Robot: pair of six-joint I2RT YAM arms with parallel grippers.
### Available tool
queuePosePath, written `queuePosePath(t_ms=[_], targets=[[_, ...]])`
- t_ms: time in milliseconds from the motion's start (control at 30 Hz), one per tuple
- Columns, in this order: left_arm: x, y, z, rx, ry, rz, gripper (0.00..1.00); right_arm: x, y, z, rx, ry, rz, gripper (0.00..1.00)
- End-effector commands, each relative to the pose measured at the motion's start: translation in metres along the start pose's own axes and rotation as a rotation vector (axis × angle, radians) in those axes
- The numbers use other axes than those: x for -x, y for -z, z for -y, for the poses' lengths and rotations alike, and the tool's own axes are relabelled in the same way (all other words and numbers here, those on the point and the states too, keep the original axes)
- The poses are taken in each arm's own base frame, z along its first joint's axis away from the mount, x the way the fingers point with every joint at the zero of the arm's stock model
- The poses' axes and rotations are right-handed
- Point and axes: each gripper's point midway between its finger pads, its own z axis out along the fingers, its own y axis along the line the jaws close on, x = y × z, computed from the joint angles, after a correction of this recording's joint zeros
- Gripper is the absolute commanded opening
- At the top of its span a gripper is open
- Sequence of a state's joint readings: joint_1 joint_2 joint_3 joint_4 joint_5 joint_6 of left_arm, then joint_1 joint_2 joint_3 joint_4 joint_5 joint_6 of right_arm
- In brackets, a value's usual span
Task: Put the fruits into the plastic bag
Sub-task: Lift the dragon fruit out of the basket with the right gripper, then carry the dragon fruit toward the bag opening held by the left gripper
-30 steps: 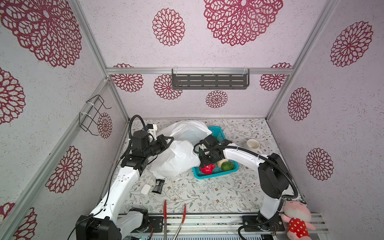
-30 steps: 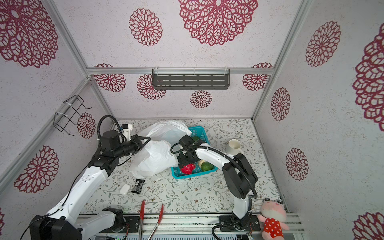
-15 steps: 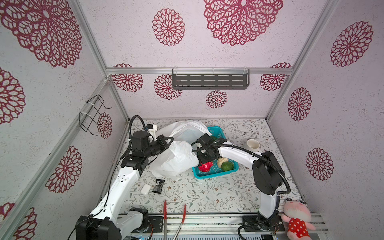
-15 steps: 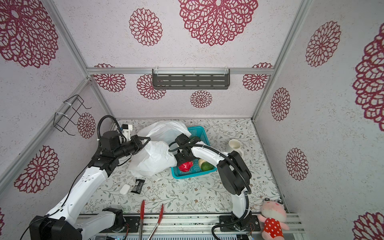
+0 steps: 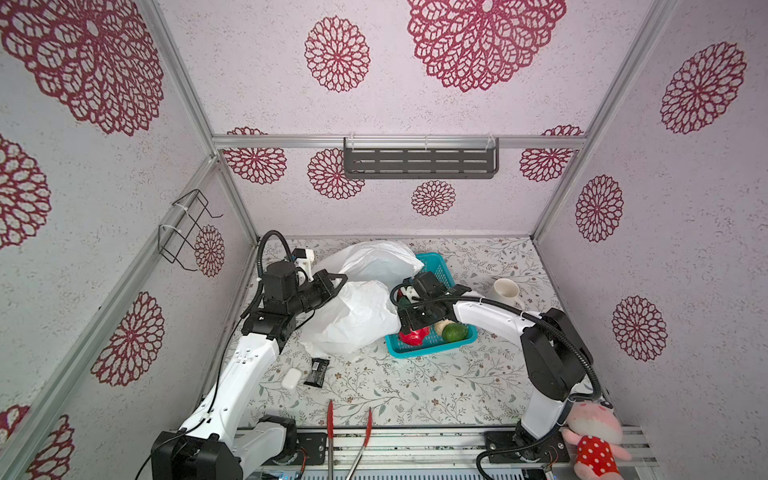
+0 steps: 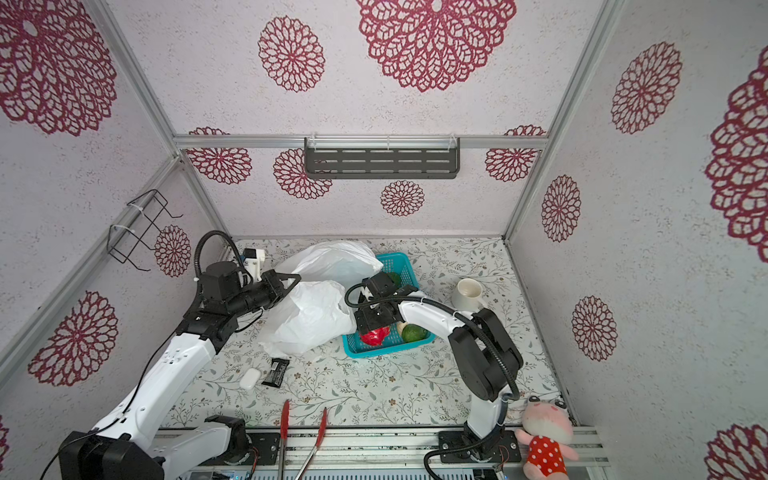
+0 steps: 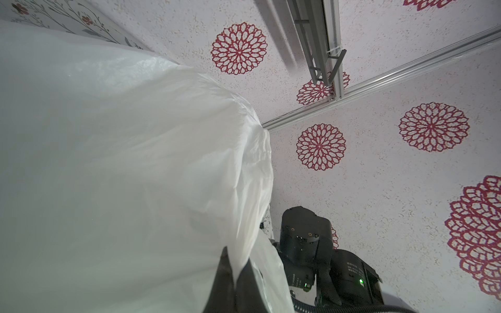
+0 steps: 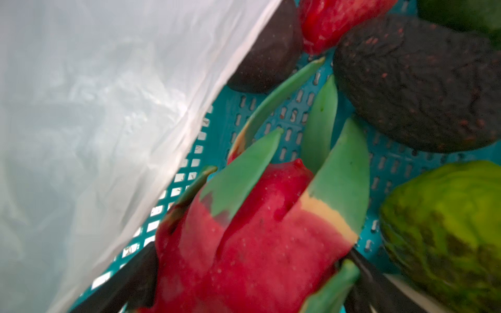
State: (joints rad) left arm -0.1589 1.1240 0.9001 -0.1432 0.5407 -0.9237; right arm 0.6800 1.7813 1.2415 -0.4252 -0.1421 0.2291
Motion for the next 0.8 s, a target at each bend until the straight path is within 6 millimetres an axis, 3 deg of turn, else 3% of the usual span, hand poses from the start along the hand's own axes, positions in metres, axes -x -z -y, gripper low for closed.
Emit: queuePosePath(t_ms=[0,300,400,533,767], targets=[[0.002,0.001,0.001,-0.011,-0.016,0.008,0.0,-0.023,0.005,0.007,0.052,-0.053,-0.06,0.0],[0.003,0.0,0.002,-0.017,-0.014,0.01,0.0,0.015,0.052,0.006,0.153,-0.114,0.134,0.0],[0.002,-0.001,0.002,-0.021,-0.012,0.009,0.0,0.027,0.077,0.01,0.189,-0.145,0.214,0.0],[0.005,-0.004,0.005,-0.036,-0.016,0.005,0.0,0.043,0.129,0.014,0.187,-0.131,0.343,0.0],[0.004,-0.005,0.006,-0.043,-0.02,-0.002,0.0,0.056,0.166,-0.009,0.274,-0.053,0.397,0.0]])
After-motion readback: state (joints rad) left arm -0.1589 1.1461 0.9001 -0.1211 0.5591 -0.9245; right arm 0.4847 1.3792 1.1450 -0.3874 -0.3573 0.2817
